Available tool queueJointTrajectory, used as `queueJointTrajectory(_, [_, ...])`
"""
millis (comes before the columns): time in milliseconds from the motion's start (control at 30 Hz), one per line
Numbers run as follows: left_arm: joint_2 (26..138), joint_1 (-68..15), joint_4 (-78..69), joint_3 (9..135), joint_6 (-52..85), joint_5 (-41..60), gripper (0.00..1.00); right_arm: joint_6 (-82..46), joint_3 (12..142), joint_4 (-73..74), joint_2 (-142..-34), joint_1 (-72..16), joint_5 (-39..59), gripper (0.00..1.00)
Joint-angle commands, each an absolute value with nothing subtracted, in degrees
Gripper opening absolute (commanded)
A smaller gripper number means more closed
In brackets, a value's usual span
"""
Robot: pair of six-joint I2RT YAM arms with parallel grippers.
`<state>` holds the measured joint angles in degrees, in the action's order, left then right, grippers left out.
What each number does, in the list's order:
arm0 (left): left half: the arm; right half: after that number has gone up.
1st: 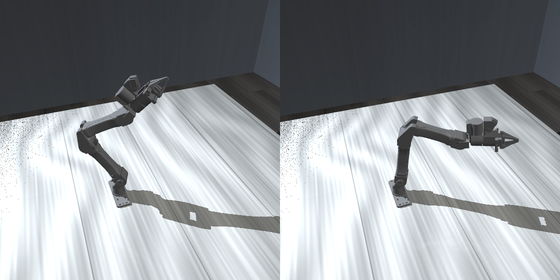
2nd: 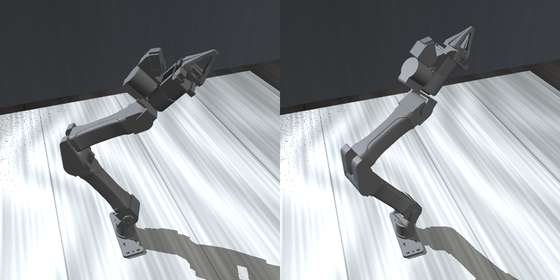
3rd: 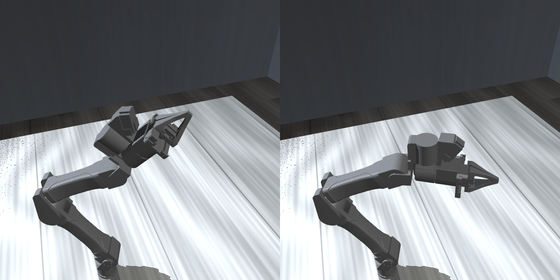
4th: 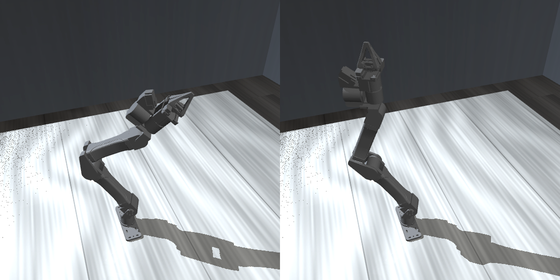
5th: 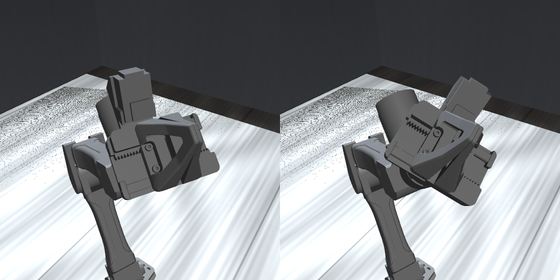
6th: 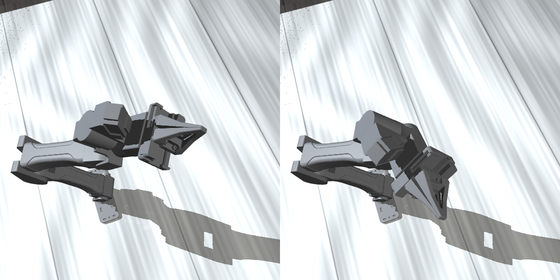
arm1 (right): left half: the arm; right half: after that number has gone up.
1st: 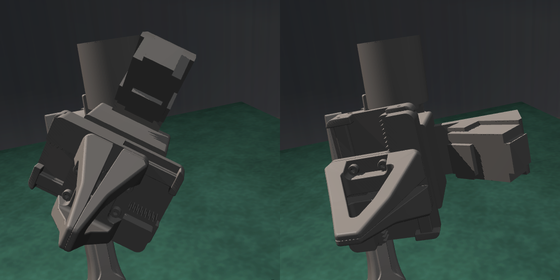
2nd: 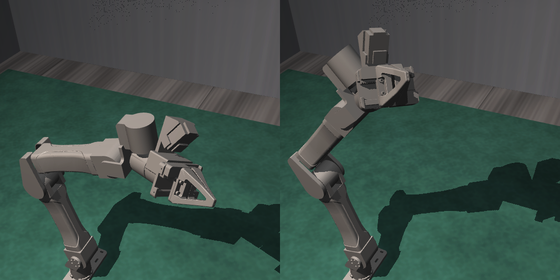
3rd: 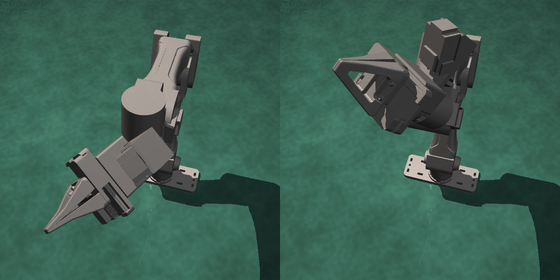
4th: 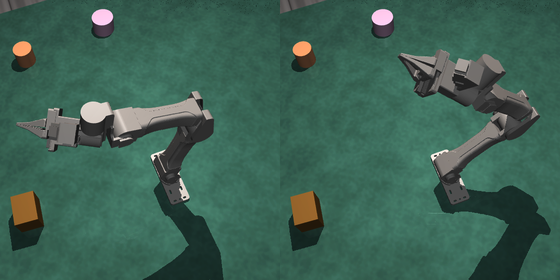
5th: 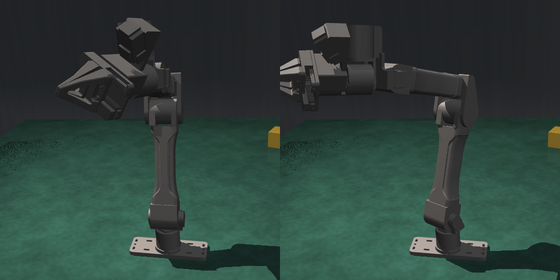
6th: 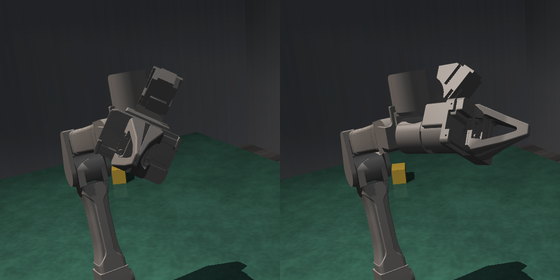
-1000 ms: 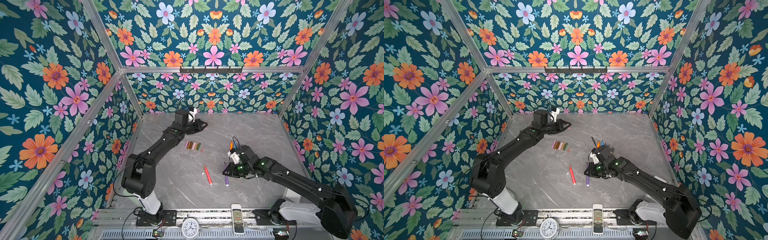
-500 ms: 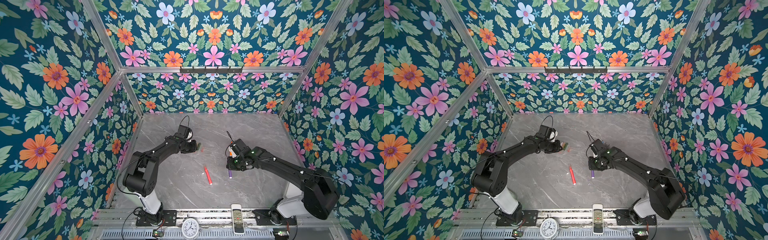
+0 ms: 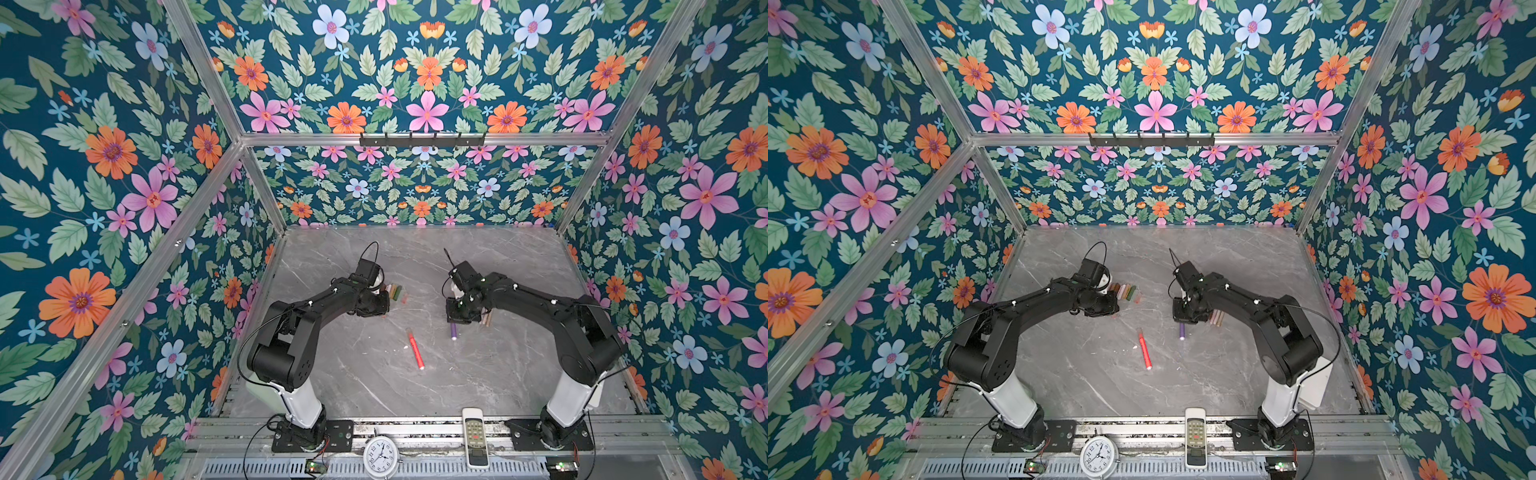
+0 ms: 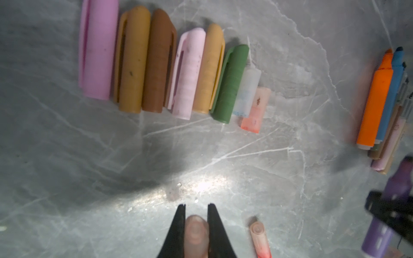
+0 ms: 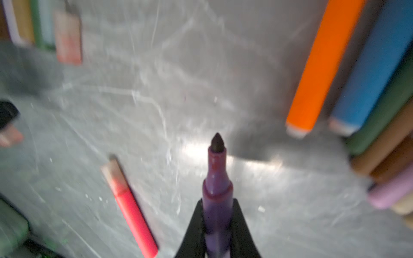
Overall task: Open the pen caps
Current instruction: 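Carry the cap to the cap row with left while right moves marker to pens, then lower the purple marker beside the pens and open the right gripper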
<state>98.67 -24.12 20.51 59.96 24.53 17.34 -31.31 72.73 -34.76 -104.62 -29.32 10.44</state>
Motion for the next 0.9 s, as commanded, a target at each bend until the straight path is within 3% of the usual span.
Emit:
queueJointTrajectory(0, [97.8,-24.2,18.9,59.9,24.3,19.1,0.0,-29.5,78.3,-39.0,-107.3,-27.4,9.8,0.0])
queueJointTrajectory(367, [95.1,-24.1,18.0,58.6,24.1,20.7,0.0,-27.5,97.8,-51.4,-121.9,-26.8,-5.7,0.02])
queueJointTrajectory(867, [94.7,-24.2,18.2,59.5,23.8,21.7,0.0,-28.9,103.8,-53.6,-127.5,-26.6,-8.4,0.1])
